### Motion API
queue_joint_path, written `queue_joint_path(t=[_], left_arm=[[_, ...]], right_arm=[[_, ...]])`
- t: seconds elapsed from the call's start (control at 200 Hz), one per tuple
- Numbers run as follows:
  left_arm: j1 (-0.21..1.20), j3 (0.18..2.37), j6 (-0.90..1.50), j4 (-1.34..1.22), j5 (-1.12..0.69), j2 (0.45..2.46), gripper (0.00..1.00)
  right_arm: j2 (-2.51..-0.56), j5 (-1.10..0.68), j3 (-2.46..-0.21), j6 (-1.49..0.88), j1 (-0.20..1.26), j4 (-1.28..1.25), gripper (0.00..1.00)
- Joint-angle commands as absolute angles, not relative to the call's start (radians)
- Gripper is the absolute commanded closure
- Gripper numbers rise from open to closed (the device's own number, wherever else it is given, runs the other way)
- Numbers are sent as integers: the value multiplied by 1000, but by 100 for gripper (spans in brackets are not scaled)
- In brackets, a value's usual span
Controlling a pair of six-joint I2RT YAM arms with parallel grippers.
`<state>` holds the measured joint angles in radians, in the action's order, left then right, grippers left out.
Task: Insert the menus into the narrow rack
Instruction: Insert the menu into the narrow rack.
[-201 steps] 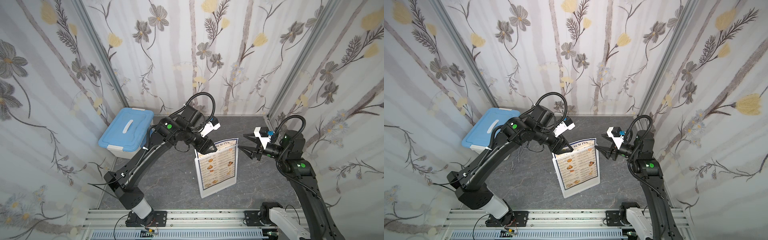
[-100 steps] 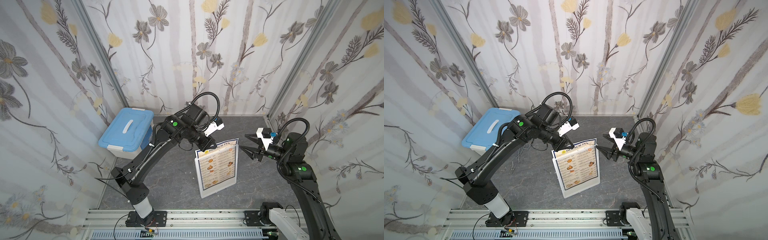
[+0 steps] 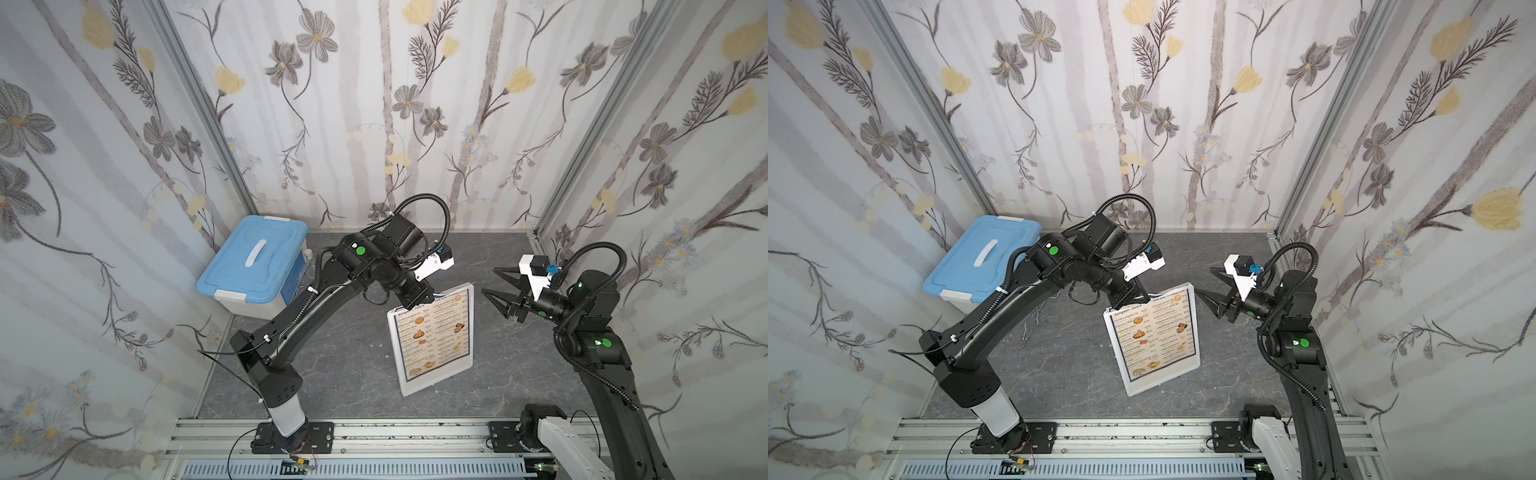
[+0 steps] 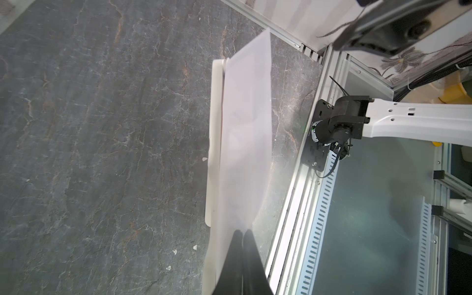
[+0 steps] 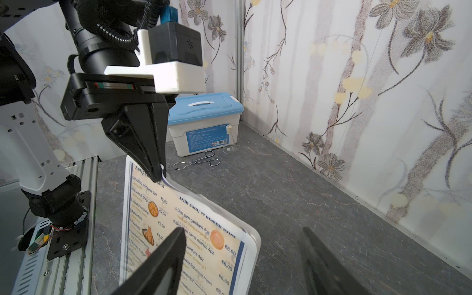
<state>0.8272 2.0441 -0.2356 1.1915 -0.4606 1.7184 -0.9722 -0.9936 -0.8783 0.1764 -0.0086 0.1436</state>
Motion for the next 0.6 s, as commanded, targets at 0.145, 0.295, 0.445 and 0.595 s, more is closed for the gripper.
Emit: queue_joint_path(t=[0.145, 0.295, 0.445, 0.595], left_arm=[[818, 2056, -228, 1155, -392, 1699, 87], [818, 2056, -239, 1167, -422, 1715, 93], [821, 2063, -239, 1170, -465, 1728, 98], [832, 2058, -249, 1188, -484, 1737, 99]], right_arm=[[-968, -1003, -871, 158, -11, 97, 28], [-968, -1007, -871, 160, -11, 97, 28], [-969, -1007, -871, 160, -11, 97, 28], [-969, -1007, -872, 163, -11, 100, 28]])
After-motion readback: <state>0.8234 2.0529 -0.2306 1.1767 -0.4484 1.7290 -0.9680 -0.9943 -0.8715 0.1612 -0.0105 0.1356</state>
